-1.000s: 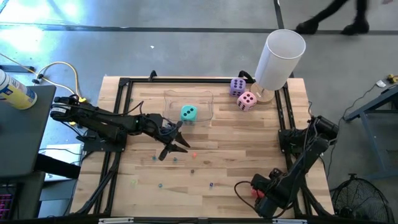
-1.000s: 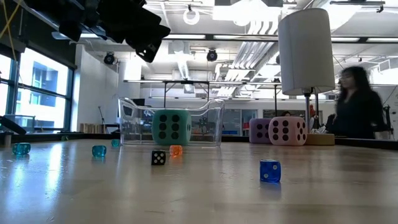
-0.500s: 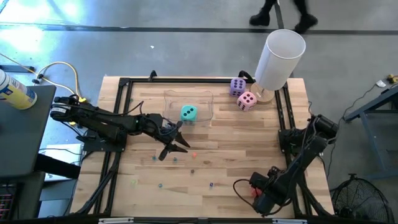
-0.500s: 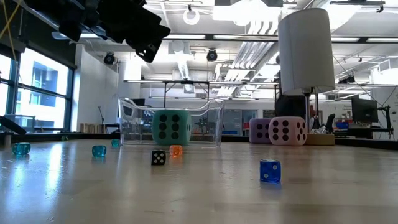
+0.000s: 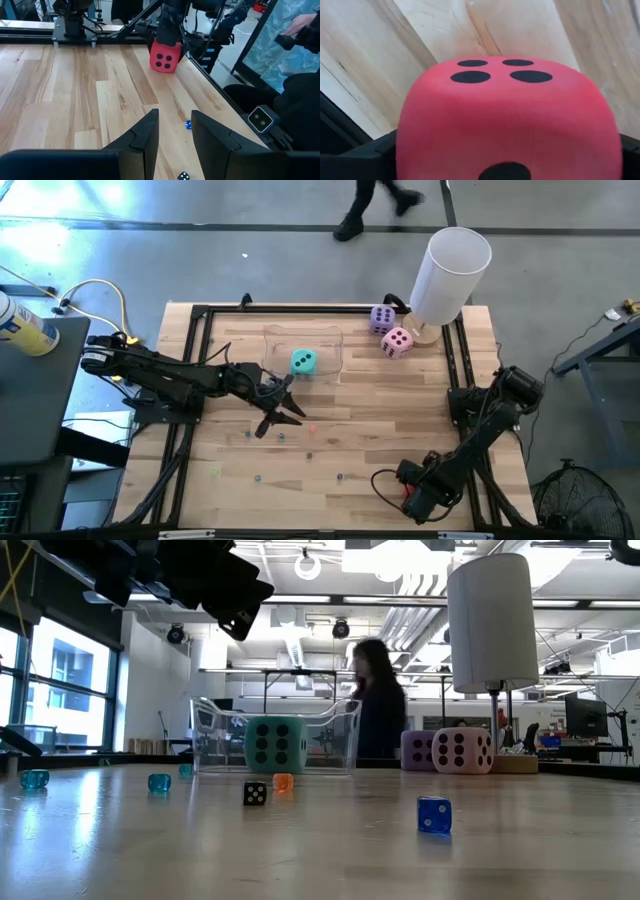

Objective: Pick & Place Dice
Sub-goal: Put the large red dice into the transparent bin

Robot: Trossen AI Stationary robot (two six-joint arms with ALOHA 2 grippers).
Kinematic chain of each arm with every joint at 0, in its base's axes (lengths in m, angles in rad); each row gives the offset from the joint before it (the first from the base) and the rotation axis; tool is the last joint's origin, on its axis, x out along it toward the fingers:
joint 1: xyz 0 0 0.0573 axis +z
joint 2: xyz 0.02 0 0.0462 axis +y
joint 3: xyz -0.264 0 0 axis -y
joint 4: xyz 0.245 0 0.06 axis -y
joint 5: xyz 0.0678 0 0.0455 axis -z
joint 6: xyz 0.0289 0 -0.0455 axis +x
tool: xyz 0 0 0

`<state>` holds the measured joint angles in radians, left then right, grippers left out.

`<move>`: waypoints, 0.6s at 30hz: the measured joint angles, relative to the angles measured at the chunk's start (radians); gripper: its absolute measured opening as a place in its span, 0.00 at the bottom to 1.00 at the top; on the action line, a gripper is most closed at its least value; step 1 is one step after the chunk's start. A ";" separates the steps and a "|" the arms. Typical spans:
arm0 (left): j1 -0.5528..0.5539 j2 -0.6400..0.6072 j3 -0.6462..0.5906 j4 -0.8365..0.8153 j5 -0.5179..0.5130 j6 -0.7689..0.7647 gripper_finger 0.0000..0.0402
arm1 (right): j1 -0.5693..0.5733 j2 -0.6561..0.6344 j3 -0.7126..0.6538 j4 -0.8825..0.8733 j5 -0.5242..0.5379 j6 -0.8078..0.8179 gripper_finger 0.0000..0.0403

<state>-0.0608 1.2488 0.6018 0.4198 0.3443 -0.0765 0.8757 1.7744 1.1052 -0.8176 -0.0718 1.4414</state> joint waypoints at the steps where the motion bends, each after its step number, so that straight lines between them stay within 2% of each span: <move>1: 0.000 0.000 0.000 0.000 0.000 0.000 0.27 | 0.000 0.000 -0.001 0.006 0.001 -0.004 0.97; 9: 0.000 0.000 0.000 0.000 0.000 -0.003 0.27 | -0.005 0.000 0.000 0.142 0.101 -0.110 0.97; 14: 0.000 0.000 0.000 0.000 0.000 -0.011 0.27 | -0.029 0.000 0.000 0.207 0.217 -0.228 0.97; 18: 0.000 0.000 0.000 0.000 0.000 -0.060 0.27 | -0.061 0.000 0.000 0.230 0.261 -0.324 0.97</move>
<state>-0.0612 1.2488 0.6018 0.4195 0.3443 -0.1360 0.8148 1.7748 1.1053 -0.5873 0.1890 1.1177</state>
